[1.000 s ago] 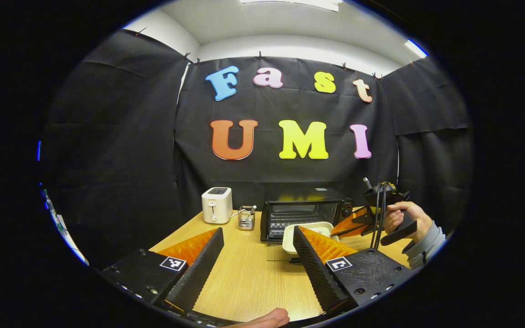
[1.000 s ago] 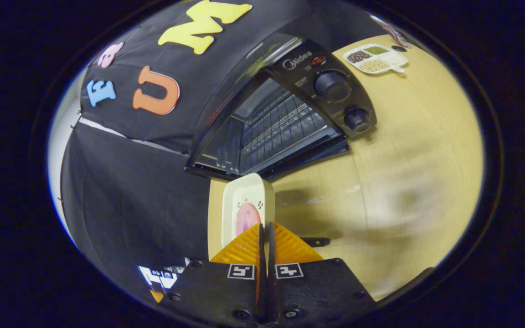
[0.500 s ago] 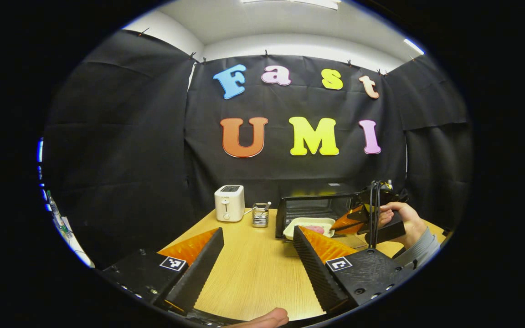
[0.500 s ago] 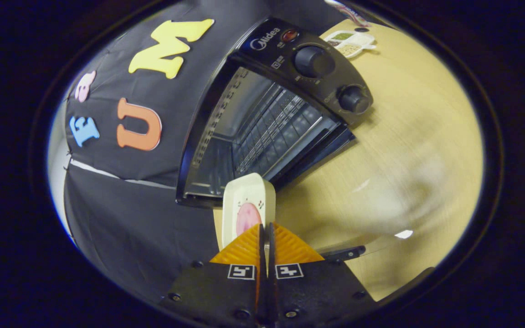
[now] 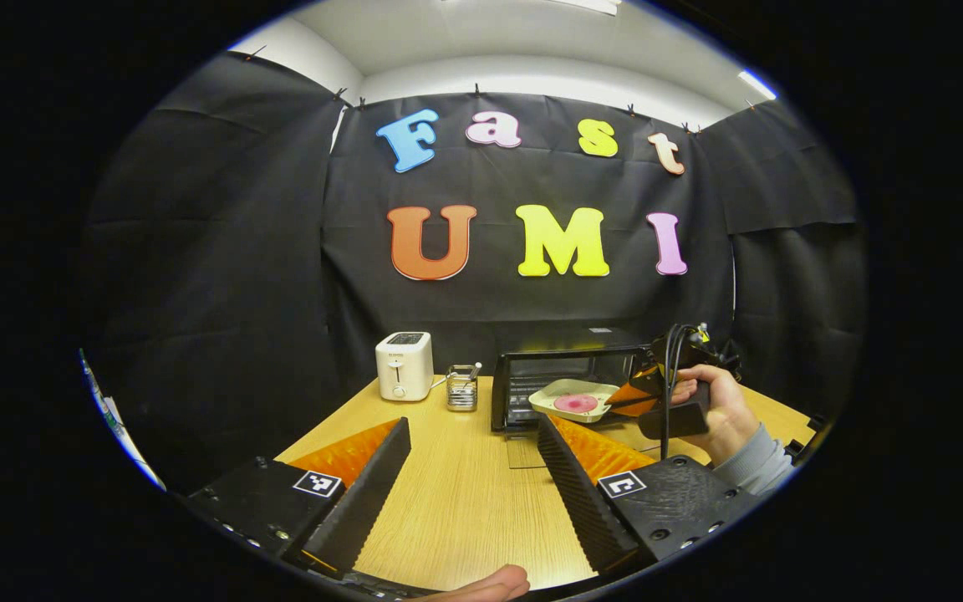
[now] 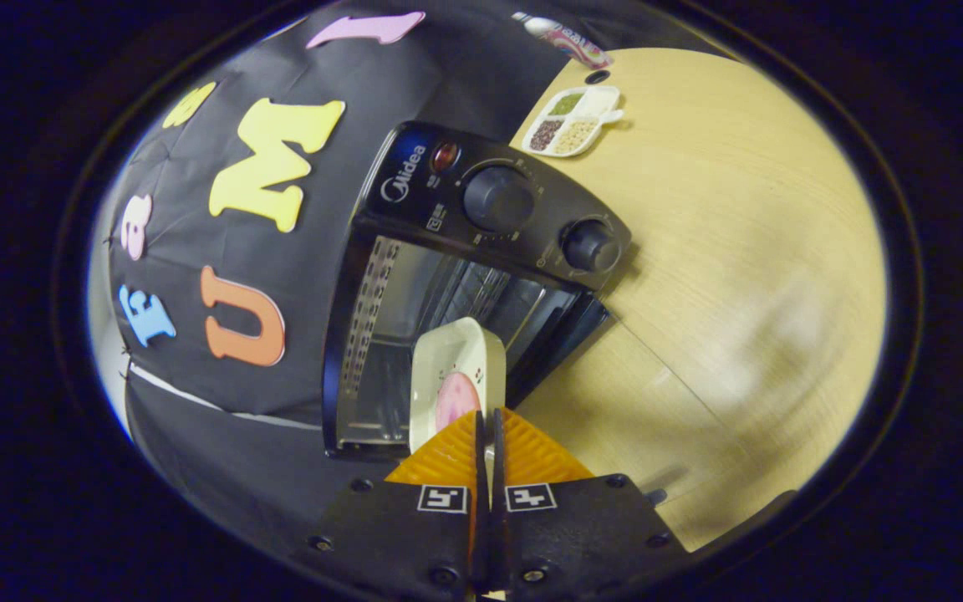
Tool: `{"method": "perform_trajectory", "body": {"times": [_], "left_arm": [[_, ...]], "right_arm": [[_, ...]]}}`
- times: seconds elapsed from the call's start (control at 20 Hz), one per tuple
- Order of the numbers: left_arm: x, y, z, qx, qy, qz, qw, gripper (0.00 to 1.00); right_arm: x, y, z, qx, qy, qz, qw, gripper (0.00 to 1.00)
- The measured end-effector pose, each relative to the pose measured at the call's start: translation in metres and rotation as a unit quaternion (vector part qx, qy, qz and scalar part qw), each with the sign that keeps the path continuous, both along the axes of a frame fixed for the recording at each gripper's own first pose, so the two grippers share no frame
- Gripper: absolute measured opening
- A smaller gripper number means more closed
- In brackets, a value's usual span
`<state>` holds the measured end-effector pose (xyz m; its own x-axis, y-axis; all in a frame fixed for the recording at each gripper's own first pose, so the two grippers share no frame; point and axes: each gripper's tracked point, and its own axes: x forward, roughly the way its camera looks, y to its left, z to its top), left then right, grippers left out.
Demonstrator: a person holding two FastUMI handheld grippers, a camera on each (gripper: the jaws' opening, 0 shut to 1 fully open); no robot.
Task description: Open the electric oven with the left hand, put the food in, and close the electric oven.
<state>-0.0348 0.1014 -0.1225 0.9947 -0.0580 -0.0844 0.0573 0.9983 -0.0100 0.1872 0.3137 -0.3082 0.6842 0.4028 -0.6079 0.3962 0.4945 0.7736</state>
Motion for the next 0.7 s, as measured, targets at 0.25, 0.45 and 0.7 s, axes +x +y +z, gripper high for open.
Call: {"method": "perform_trajectory", "body": {"times": [0.25,0.45,0.7], "left_arm": [[0.007,-0.001,-0.008,0.002,0.008,-0.001,1.000,0.95],[0.010,-0.001,-0.010,-0.017,0.015,-0.005,1.000,0.96],[0.009,0.007,-0.013,-0.018,0.013,0.001,1.000,0.95]], "right_arm": [[0.031,0.001,-0.006,0.019,-0.025,-0.087,0.996,0.00],[0.050,0.018,-0.009,0.031,-0.037,-0.116,0.992,0.04],[0.068,0.039,-0.018,0.046,-0.043,-0.137,0.989,0.05]]}}
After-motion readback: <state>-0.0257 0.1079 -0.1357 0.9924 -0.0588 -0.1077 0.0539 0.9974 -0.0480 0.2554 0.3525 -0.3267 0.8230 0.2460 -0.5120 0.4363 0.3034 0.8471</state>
